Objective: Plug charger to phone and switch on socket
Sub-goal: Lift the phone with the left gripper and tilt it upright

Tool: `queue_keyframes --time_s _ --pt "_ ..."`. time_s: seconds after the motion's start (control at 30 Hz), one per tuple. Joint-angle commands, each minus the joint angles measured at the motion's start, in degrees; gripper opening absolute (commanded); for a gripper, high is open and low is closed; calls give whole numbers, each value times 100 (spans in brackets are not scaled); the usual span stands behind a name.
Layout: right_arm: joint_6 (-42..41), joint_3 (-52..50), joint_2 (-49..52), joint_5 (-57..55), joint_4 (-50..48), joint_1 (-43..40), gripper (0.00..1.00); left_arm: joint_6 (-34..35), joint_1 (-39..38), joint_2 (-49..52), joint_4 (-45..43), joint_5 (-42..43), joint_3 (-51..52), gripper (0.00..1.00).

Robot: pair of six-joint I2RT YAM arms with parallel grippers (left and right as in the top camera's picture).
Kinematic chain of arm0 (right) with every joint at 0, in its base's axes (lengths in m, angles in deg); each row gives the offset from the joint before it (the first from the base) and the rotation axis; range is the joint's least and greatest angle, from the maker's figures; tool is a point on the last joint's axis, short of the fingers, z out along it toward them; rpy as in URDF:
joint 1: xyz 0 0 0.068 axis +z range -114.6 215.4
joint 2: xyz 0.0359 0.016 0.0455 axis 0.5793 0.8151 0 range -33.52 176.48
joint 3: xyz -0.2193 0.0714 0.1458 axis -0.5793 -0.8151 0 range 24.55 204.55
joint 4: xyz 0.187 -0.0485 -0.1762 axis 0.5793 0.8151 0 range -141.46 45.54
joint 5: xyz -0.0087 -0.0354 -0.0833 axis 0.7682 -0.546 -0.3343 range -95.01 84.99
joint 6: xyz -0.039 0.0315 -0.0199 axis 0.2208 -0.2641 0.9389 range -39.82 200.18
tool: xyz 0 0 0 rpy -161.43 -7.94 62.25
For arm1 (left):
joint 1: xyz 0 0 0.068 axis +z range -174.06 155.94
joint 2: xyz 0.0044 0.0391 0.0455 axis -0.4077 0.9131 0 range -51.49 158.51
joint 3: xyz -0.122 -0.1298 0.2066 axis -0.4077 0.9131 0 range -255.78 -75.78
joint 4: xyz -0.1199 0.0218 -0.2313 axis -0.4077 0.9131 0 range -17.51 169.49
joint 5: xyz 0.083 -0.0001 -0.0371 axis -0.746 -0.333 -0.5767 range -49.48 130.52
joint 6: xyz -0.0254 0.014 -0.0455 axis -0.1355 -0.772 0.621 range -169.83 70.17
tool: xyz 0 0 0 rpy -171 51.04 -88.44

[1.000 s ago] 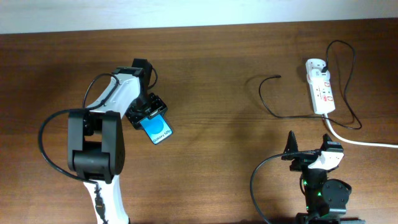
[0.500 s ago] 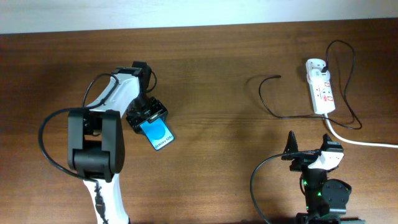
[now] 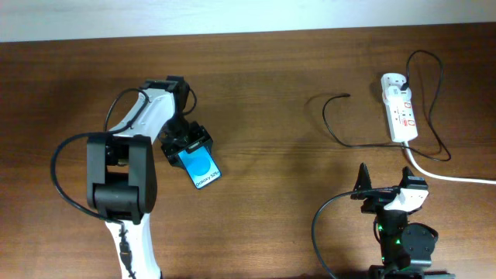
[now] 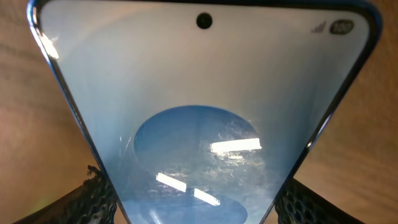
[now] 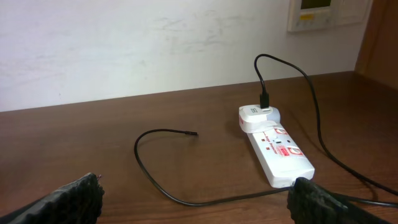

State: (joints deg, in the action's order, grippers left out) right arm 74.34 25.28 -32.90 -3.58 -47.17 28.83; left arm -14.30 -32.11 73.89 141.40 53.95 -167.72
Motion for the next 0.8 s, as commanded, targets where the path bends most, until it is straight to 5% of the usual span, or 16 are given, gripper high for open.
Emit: queue_keyframes --time_s 0.0,0.37,0.77 --pt "-20 -42 -37 31 9 -22 99 -420 24 24 363 374 -463 62" --pt "-20 -42 -37 31 9 -22 99 -1335 24 15 1591 1204 -1141 58" --pt "-20 -42 -35 31 9 -22 99 -1467 24 15 2039 1381 -1576 58"
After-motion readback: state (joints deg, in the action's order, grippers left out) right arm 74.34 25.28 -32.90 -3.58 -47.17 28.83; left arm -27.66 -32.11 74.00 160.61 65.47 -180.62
